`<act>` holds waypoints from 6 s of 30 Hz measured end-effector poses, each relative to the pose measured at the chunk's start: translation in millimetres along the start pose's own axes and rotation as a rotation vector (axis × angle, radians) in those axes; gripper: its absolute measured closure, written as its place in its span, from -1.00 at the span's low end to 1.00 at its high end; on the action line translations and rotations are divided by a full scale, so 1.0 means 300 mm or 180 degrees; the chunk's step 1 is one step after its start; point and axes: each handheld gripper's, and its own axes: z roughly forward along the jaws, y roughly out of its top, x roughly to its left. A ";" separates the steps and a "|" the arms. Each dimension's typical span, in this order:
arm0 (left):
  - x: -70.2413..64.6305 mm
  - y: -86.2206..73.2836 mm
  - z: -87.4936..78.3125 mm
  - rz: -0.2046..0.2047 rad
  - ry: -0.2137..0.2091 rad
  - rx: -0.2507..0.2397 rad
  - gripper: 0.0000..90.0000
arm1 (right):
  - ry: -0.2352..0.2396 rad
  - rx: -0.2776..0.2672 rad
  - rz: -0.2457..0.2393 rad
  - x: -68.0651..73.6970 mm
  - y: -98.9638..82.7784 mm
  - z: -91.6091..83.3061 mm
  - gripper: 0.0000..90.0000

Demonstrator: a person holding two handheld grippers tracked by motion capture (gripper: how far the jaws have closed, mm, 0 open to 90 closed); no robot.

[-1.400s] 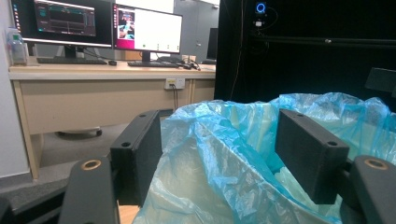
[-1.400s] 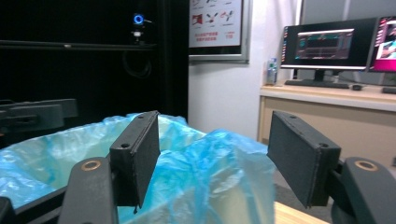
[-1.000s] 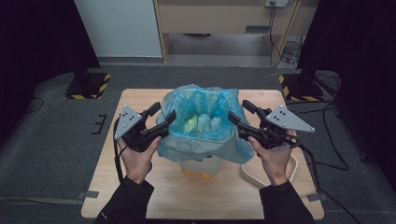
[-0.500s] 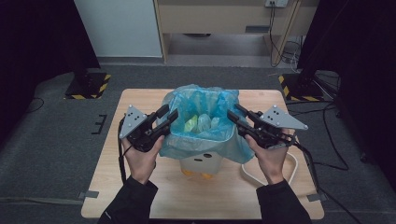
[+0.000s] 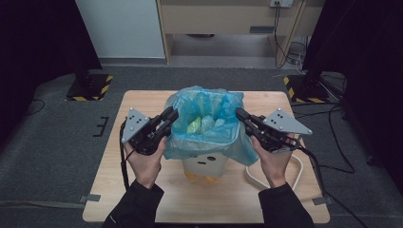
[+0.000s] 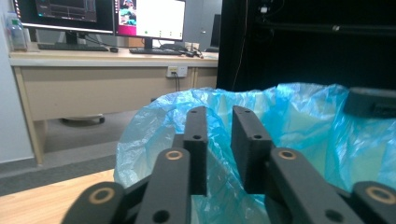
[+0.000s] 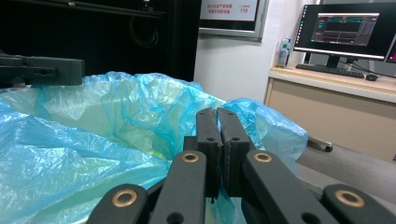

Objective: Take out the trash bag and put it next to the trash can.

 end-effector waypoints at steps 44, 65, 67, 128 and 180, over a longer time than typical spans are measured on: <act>-0.182 0.070 0.037 0.0051 -0.0832 -0.0789 1.00 | 0.0644 -0.0585 -0.0100 0.086 0.167 0.016 0.99; -0.225 0.024 0.081 0.0157 -0.0995 -0.0624 0.77 | 0.0802 -0.0590 -0.0126 0.104 0.187 0.020 0.99; -0.225 0.022 0.085 0.0164 -0.0968 -0.0614 0.72 | 0.0834 -0.0580 -0.0121 0.106 0.186 0.019 0.99; -0.206 0.049 0.070 0.0192 -0.0716 -0.0488 1.00 | -0.0277 -0.0238 0.0051 -0.132 0.033 -0.103 -0.09; -0.032 -0.018 -0.010 0.0109 0.0285 -0.0061 0.92 | -0.0386 -0.0157 0.0089 -0.161 -0.026 -0.122 -0.13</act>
